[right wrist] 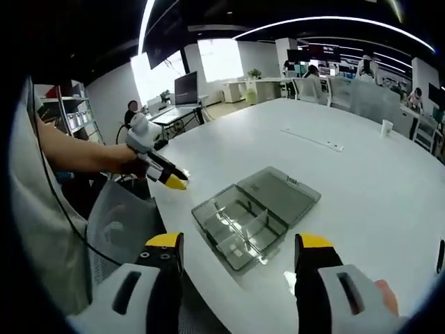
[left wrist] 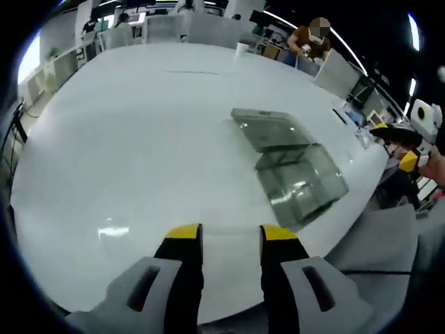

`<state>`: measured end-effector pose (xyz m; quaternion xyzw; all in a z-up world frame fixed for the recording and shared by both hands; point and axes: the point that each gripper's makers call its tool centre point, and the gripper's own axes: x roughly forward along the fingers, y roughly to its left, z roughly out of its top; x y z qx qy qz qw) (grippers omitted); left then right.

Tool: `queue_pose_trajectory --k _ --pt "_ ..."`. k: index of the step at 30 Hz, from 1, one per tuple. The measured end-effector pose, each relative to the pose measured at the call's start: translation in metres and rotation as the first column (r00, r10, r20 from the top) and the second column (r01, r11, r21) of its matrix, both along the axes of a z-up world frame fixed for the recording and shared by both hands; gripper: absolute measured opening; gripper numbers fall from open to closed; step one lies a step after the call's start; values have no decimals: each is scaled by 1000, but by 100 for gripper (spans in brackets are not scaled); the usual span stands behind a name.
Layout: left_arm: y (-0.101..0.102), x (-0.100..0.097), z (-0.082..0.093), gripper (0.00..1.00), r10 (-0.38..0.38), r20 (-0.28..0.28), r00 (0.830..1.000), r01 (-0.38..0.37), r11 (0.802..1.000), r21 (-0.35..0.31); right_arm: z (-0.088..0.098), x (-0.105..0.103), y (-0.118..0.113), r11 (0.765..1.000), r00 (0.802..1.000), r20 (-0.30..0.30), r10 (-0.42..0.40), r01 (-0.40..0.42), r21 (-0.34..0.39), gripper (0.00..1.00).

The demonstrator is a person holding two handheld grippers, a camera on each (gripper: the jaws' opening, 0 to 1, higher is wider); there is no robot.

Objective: Insert the divider into the dual guide fixture by aligning both edges with the guide slots and pushing it downward to the bottom, including one-sided entry, uneven engagement, binding, and posture correction.

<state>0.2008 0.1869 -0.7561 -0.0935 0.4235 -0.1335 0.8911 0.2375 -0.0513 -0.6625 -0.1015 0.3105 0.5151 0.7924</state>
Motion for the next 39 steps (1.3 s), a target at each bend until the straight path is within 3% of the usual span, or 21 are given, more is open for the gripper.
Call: queue_pose_trajectory --k 1,14,29,39 --pt "-11 1 15 28 -24 42 999 25 1000 -17 1 -1 0 1000 1000 1 2 -2 4 62" --pt "-42 5 64 28 -62 193 979 84 991 -107 19 0 7 999 1000 16 18 -18 50 63" --pt "-78 -1 95 28 -118 294 948 182 962 -201 44 -11 31 983 994 -3 113 -111 145 62" --pt "-104 -6 118 28 -167 388 906 278 927 -252 70 -25 52 953 974 -20 224 -215 214 62"
